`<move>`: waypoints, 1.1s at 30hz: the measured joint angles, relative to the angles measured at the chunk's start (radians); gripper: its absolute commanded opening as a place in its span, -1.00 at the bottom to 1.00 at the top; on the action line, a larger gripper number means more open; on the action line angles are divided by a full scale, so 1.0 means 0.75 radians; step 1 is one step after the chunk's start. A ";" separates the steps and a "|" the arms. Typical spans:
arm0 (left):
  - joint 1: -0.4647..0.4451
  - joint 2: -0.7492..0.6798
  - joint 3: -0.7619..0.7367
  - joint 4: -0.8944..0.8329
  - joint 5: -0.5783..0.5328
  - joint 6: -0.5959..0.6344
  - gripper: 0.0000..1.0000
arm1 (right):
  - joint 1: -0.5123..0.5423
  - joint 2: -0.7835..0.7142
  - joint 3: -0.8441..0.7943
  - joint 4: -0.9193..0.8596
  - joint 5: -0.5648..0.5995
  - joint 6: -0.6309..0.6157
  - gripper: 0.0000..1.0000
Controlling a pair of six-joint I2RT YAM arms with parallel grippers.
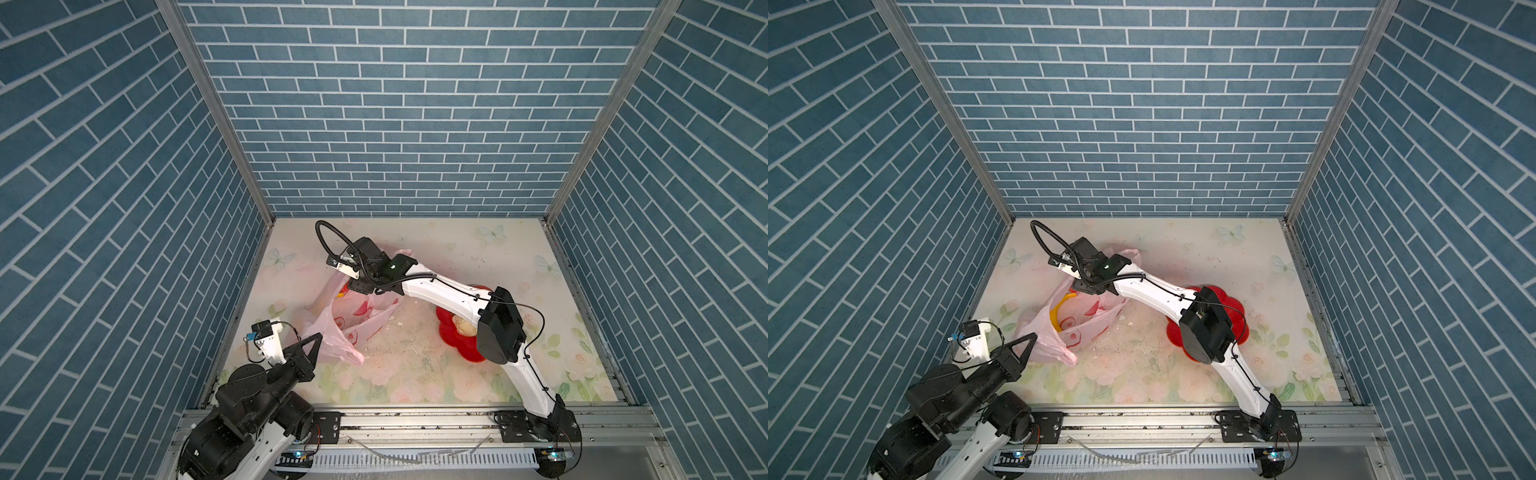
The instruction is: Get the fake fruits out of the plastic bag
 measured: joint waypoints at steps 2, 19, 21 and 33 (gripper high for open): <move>0.000 0.000 0.000 0.000 0.000 -0.001 -1.00 | 0.000 0.000 0.011 0.005 -0.001 -0.007 0.48; 0.000 0.133 -0.043 0.242 -0.074 0.054 -1.00 | -0.015 0.005 0.026 0.058 0.028 -0.064 -1.00; 0.000 0.234 -0.032 0.308 -0.099 0.100 -1.00 | -0.023 0.004 0.026 0.066 0.048 -0.063 -1.00; 0.000 0.668 0.399 0.502 -0.179 0.481 -1.00 | -0.038 -0.102 0.027 0.193 0.188 -0.030 -1.00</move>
